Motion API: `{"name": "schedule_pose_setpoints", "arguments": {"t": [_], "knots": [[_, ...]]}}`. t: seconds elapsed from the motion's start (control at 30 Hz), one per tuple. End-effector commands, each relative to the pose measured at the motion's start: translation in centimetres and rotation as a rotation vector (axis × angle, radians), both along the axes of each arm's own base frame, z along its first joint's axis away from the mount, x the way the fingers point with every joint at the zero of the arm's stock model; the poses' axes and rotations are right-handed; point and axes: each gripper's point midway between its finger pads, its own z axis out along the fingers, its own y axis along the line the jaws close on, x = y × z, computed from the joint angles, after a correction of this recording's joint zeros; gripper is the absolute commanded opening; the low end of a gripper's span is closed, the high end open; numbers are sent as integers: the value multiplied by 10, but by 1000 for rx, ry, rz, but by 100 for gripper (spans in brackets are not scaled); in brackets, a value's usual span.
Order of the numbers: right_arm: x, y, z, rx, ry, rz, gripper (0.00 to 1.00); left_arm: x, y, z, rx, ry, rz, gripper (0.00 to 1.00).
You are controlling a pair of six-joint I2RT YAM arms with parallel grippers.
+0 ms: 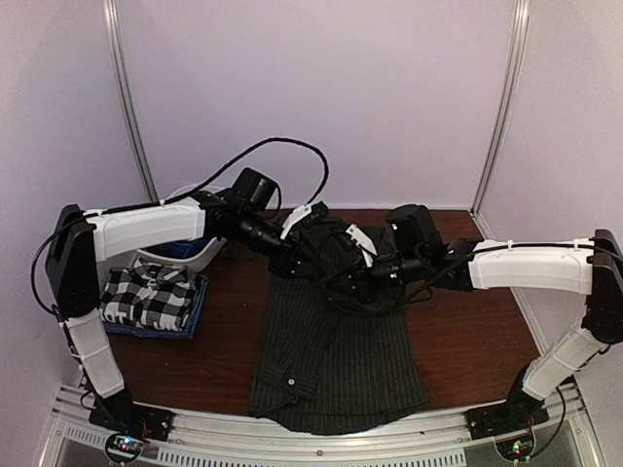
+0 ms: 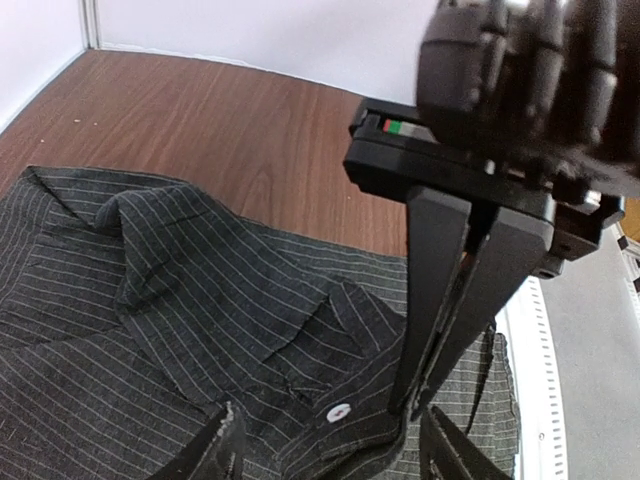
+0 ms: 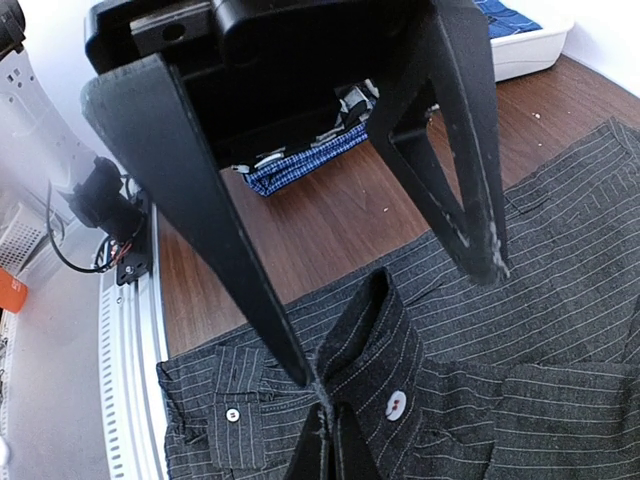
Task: Fold and stack the long sleeve shirts
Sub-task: Pass from the right arm to the left
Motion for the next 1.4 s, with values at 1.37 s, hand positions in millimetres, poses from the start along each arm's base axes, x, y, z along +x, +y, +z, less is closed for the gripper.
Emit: {"name": "schedule_pose_setpoints", "arguments": {"t": [1.37], "knots": [[14,-15,22,23,-103,-50,0,-17,-13,-21,-65,144,-111,36]]}}
